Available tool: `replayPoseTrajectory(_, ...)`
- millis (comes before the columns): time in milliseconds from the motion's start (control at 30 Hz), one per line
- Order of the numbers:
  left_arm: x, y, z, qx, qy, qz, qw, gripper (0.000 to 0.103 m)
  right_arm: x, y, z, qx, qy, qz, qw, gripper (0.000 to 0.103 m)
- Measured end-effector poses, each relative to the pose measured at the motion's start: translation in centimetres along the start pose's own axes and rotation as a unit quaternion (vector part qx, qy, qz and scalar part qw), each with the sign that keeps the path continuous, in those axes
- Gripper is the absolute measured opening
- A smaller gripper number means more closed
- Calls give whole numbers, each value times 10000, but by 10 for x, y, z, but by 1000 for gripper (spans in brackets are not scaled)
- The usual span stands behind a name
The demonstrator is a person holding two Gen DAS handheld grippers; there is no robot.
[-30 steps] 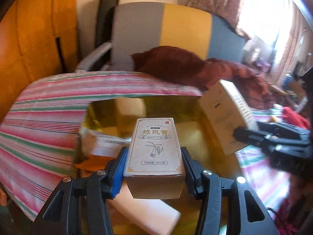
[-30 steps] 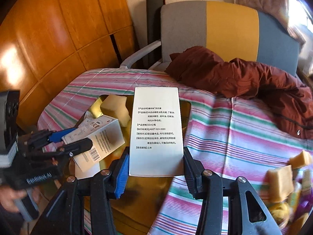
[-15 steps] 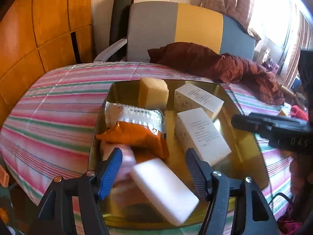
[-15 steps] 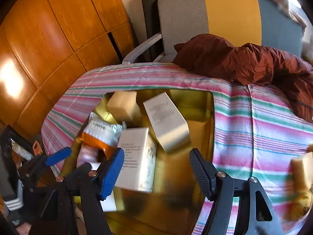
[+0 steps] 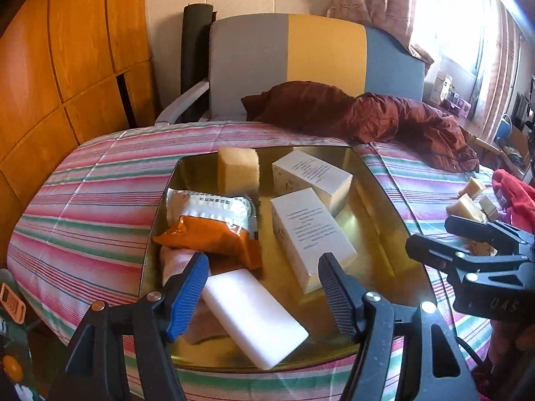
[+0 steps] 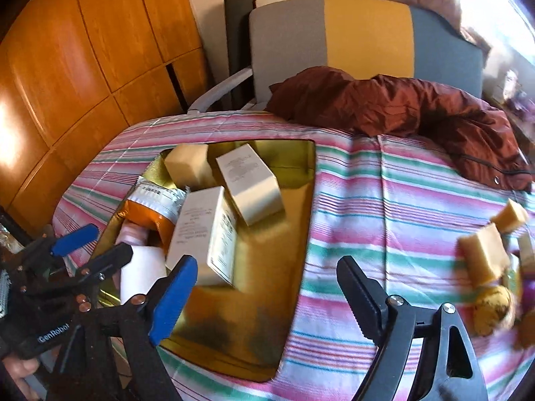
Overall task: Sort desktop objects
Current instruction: 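Lower both boxes into the gold tray and open both tools, then move both tools back toward the remaining items on the sheet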
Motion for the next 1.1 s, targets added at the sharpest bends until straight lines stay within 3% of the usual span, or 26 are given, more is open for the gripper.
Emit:
replayPoseTrajectory(633, -8, 42, -2, 491, 28, 157, 9987, 70, -29, 73, 15, 428, 269, 720, 9961, 87)
replayPoseTrajectory(1100, -11, 79, -20, 1009, 171, 368, 9941, 70, -59, 143, 17, 990, 418, 1271, 9860, 88)
Point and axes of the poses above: each gripper's, at about its wrist camera, not at the fingertips, and x roughly the way its jaws point, y to its right, z to its underside, the point moved 7 cm from there along x, roughly the way its jaws point, and after that the axes turned 12 degrees about x, right-handed, at the moved point
